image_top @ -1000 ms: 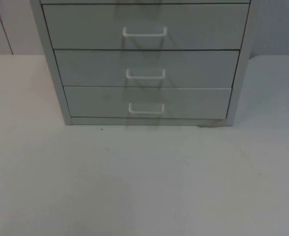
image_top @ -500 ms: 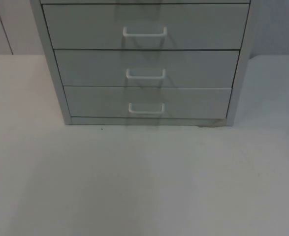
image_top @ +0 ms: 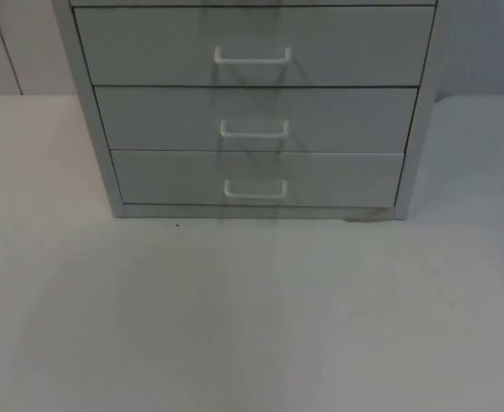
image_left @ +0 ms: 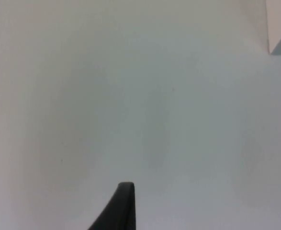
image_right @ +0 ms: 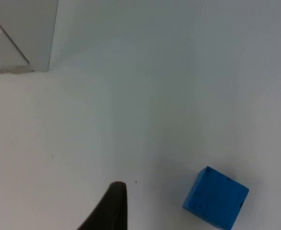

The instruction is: Open the drawer with the left hand, place the block into the drawer with the right hand, then close the drawer with the left hand.

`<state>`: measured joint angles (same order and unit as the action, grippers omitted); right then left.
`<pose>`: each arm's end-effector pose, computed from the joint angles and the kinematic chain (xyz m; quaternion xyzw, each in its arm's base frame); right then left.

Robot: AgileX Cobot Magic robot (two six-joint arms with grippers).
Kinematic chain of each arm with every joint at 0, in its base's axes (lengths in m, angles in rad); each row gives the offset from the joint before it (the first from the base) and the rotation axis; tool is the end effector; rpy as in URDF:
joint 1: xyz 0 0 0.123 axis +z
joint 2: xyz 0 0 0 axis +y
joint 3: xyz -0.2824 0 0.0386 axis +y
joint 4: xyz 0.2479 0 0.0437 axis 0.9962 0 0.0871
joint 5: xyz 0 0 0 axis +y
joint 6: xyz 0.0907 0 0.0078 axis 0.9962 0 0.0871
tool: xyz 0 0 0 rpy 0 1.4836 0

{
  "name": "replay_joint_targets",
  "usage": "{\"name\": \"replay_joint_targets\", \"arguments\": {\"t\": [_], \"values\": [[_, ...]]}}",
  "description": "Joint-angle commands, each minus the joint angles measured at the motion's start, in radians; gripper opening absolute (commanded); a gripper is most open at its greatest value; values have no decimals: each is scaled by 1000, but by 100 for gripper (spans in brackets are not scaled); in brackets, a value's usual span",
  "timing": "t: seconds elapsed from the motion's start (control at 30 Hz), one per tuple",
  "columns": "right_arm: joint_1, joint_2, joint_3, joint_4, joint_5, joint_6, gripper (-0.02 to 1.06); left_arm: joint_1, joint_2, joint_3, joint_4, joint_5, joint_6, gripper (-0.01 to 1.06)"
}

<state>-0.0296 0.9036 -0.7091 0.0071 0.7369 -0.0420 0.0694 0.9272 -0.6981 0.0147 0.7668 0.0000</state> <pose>0.1676 -0.0045 0.2956 -0.0042 0.9347 -0.0096 0.3552 0.1682 0.0126 0.2865 -0.0295 0.9452 0.0178 0.3246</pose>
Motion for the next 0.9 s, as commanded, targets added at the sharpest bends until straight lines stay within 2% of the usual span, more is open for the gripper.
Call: {"name": "replay_joint_targets", "arguments": {"t": [0.0, 0.2, 0.33, 0.4, 0.5, 0.53, 0.67, 0.7, 0.73, 0.77, 0.87], "values": [[4, 3, -6, 3, 4, 0, 105, 2, 19, -7, -15, -14, 8, 105], [4, 3, -6, 3, 44, 0, 105, 2, 31, -7, -49, -16, 54, 105], [4, 3, -6, 3, 36, 0, 105, -39, 31, -15, -220, -18, 246, 105], [4, 3, -6, 3, 36, 0, 105, -59, 31, -21, -249, -18, 277, 105], [4, 3, -6, 3, 36, 4, 105, -155, 31, -52, -278, -16, 309, 105], [4, 3, -6, 3, 36, 4, 105, -155, 31, -52, -278, -16, 309, 105], [4, 3, -6, 3, 36, 4, 105, -324, 50, -107, -280, -18, 309, 105], [4, 3, -6, 3, 36, 4, 105, -324, 50, -107, -280, -18, 309, 105], [4, 3, -6, 6, 38, 4, 105, -371, 72, -123, -280, -18, 309, 105], [4, 3, -6, 4, 41, 4, 105, -443, 105, -140, -278, -20, 309, 103], [4, 3, -6, -1, 45, 4, 105, -563, 200, -173, -246, -24, 309, 94]]}}
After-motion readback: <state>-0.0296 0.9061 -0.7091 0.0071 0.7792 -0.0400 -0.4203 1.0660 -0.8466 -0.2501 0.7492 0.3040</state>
